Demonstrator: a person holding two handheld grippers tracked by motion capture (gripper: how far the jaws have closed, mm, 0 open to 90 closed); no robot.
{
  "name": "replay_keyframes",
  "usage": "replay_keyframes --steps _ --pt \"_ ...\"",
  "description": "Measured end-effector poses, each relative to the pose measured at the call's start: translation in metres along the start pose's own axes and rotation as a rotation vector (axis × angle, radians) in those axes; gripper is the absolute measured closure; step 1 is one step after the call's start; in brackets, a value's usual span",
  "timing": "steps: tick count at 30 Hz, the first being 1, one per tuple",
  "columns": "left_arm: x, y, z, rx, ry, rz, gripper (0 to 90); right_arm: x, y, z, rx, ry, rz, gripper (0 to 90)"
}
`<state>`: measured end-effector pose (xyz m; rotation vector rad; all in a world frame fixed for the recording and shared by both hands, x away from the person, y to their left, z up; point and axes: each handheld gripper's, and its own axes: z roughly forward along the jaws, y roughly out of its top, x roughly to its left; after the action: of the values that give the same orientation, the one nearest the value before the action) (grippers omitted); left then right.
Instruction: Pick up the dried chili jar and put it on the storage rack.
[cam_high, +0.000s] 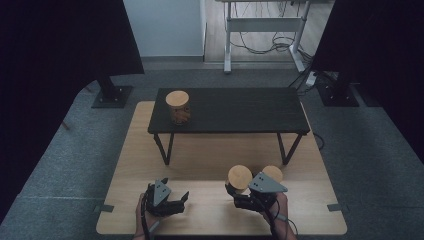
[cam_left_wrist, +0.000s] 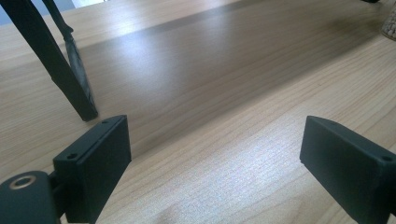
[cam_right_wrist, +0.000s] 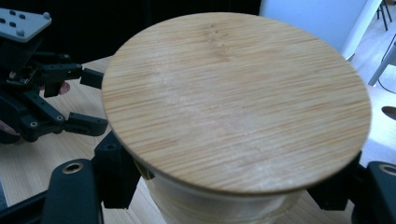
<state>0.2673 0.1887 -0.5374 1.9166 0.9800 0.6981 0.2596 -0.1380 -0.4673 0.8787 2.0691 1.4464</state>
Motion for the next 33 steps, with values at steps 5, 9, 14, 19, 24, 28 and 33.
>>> replay_keyframes --steps 5,9,14,19,24,28,33 --pt "0.0 0.0 0.0 -0.001 0.0 0.0 8.4 -0.001 0.004 -0.002 -0.002 -0.002 -0.007 25.2" --pt "0.0 0.0 0.0 -0.002 0.001 -0.001 8.4 -0.002 0.008 -0.003 -0.005 -0.005 -0.013 25.2" --pt "0.0 0.0 0.0 -0.002 0.001 -0.001 8.4 -0.004 0.012 -0.005 -0.01 -0.008 -0.014 25.2" --pt "0.0 0.0 0.0 -0.001 0.001 0.0 8.4 -0.007 0.017 -0.005 -0.014 -0.009 -0.015 25.2" --pt "0.001 0.0 -0.001 -0.003 0.002 -0.003 8.4 -0.008 0.021 -0.006 -0.021 -0.01 -0.006 25.2" --pt "0.001 0.0 -0.001 -0.004 0.003 -0.002 8.4 -0.009 0.026 -0.007 -0.024 -0.011 -0.008 25.3" --pt "0.002 0.0 -0.001 -0.004 0.005 -0.001 8.4 -0.011 0.031 -0.008 -0.028 -0.011 -0.014 25.2"
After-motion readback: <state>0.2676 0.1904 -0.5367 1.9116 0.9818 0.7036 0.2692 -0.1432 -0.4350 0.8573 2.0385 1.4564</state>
